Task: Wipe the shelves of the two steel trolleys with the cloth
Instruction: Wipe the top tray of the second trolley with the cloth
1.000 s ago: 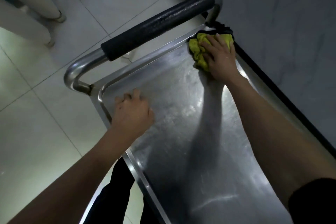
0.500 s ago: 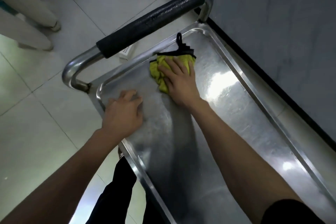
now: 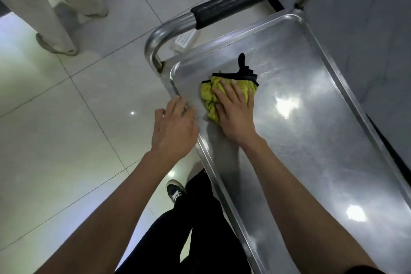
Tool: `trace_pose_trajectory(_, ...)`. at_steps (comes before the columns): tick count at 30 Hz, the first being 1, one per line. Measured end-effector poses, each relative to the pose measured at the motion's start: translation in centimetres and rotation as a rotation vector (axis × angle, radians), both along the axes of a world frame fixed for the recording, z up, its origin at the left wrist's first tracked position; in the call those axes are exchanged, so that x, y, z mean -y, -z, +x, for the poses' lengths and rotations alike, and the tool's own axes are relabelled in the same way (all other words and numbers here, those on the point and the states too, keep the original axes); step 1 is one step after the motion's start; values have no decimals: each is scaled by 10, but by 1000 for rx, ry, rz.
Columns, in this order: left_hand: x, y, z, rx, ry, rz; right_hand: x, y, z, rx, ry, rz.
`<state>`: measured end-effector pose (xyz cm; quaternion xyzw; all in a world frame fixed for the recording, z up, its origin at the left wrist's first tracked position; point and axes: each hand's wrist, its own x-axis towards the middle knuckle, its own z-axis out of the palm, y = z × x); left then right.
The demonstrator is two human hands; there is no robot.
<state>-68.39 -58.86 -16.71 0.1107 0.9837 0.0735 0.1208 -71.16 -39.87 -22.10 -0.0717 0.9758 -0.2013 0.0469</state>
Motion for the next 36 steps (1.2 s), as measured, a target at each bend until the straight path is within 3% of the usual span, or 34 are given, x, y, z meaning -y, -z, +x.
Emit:
trace_pose_trajectory(8,39,15,37,-12,-62,103,72,-1,39,0,-58,-84)
trace_pose_trajectory(16,30,11,36,-36,-94,154,47,-3,21,-8,-186,-46)
trace_pose_trajectory(26,-55,11,2,1,18,97,-33,1,-12,-32,-92,-40)
trace_pose_trajectory(36,-123,25,-18,31,59,-16,-199,6,-82,-21,244,36)
